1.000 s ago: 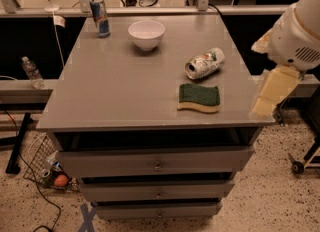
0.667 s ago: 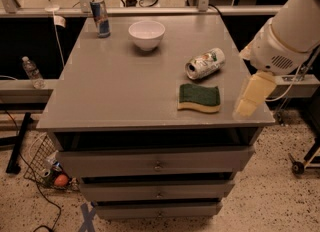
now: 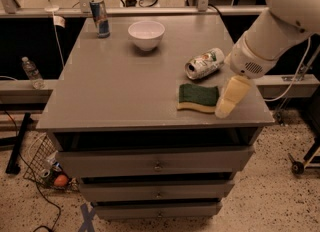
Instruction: Pick sponge
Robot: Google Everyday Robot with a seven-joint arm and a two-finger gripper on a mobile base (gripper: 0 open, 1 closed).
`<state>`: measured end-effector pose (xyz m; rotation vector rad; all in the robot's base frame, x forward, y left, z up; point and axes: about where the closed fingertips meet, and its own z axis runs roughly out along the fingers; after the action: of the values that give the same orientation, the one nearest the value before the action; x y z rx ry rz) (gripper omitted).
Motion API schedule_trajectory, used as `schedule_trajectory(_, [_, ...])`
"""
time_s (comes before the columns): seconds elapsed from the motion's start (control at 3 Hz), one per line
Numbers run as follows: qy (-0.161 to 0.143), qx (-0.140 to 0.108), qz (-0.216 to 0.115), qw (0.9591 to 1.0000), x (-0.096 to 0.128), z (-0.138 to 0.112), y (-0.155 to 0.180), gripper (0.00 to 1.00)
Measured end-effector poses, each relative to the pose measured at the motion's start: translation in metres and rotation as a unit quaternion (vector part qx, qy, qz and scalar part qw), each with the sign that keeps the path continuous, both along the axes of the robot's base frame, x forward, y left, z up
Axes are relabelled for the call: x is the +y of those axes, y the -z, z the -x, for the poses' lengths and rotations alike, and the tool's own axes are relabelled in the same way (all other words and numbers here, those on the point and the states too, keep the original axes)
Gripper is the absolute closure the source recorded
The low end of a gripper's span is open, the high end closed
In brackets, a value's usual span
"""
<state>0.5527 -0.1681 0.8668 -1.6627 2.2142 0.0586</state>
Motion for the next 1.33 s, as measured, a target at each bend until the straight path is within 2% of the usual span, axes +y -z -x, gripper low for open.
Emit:
schedule_trajectory(0.33, [0.001,0.005,0.008,1.0000,0.005,-0.014,0.019,0.00])
schedule_trajectory(0.67, [0.008,0.011,0.017,0.9998,0.005,-0.020,0.031,0.16])
schedule_trajectory(1.0, [0.010,0.012,0.020,0.9997,0.008,-0.022,0.035,0.40])
schedule_trajectory(1.33, [0.008,0.013,0.019,0.9997,0.012,-0.021,0.036,0.71])
